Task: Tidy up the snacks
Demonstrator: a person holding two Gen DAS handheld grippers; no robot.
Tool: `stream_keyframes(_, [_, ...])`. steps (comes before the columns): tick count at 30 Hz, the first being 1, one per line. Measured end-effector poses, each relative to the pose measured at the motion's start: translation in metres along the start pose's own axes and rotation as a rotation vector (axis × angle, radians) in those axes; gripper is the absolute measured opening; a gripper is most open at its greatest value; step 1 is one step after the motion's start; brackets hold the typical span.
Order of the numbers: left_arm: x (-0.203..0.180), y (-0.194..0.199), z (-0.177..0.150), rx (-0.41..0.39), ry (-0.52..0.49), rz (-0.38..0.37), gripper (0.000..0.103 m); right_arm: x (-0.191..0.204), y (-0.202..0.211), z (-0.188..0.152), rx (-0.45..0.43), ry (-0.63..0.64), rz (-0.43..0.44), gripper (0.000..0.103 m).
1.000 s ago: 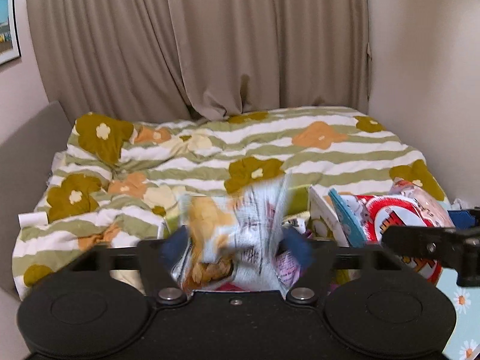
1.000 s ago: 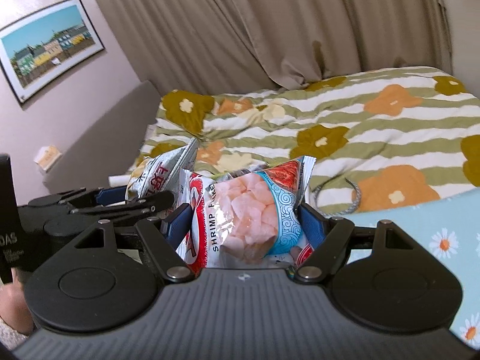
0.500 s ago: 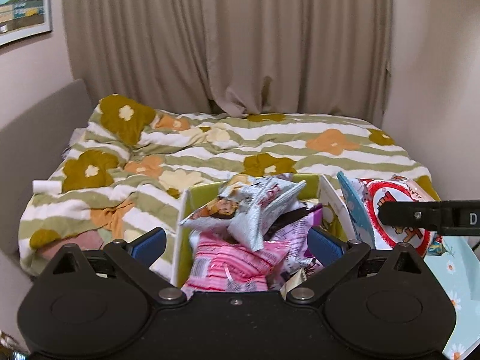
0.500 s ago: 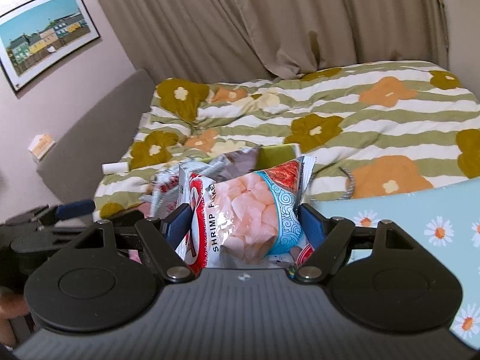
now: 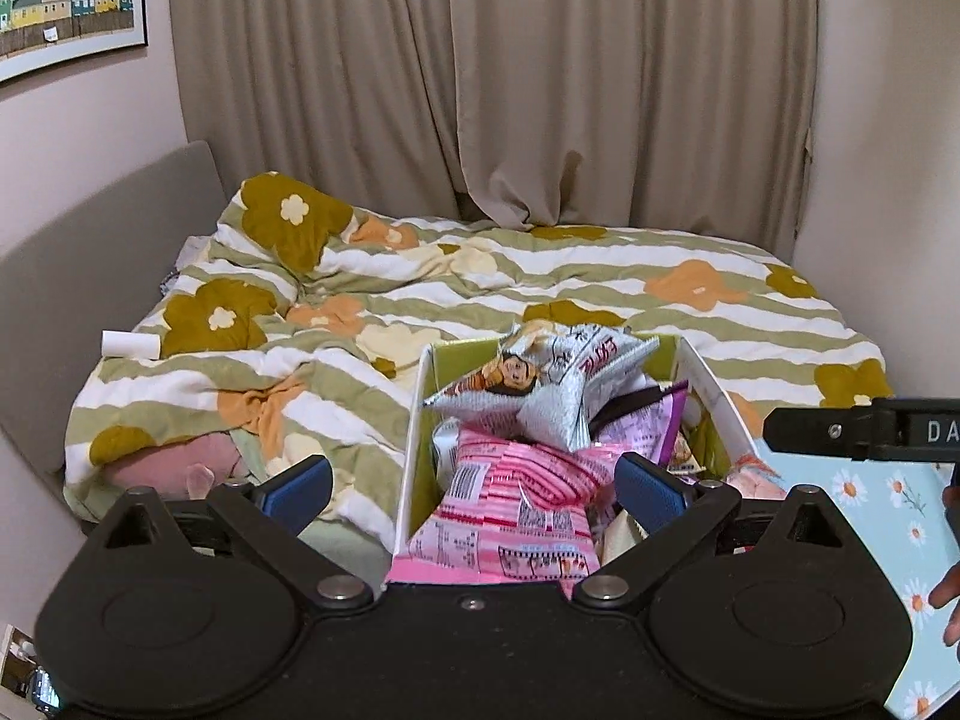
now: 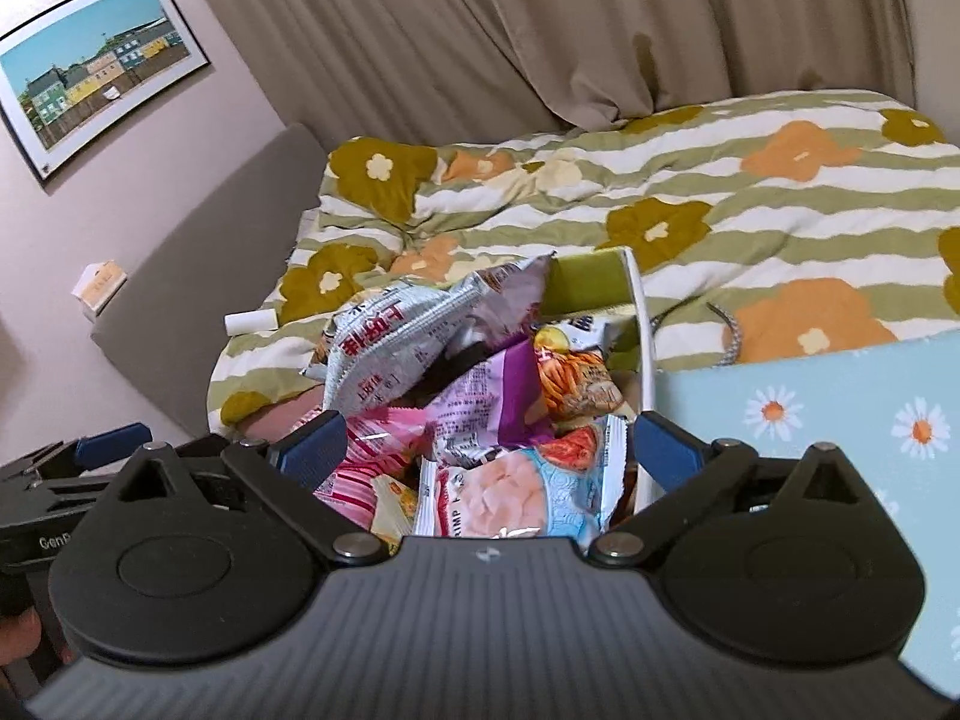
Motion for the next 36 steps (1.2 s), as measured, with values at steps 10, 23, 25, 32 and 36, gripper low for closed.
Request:
stream_keyframes(10, [-0.008,0.028,-0.002,-0.041,-0.003,-0.034,0.102,-0.001,0.04,-0.001,-0.061,0.002,-0.05,0.103])
stream_keyframes(23, [-0.056,0.112,-0.016,-0.137,0.026,-0.038,0.103,-0.019,0.168,-0.007,-0.142,0.168,-0.235,0.103])
stream_keyframes(25, [-0.064,0.12,-0.024,-0.14,0.017,-0.031,0.103,-0.025,0.18,-0.016,-0.133,0.184,-0.278,0.103])
stream_keyframes(32, [-0.089,0.134,-0.056,-0.125,-0.033,-0.016,0.103,-0.046,0.204,-0.056,-0.069,0.192,-0.363,0.103])
stream_keyframes(36, [-0.1,0.135,-0.074,-0.097,-0.055,-0.03,0.103,-0.055,0.212,-0.075,-0.036,0.182,-0.401,0.103])
Point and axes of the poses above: each gripper's, at about its wrist camera, not at the fingertips, and y roughly against the way its jaws point, x to its left, z to its top, the point moved 10 cm from there along -y, roughly the way its jaws point, and after that the axes turned 11 degrees about y, right-handed, at the moved point
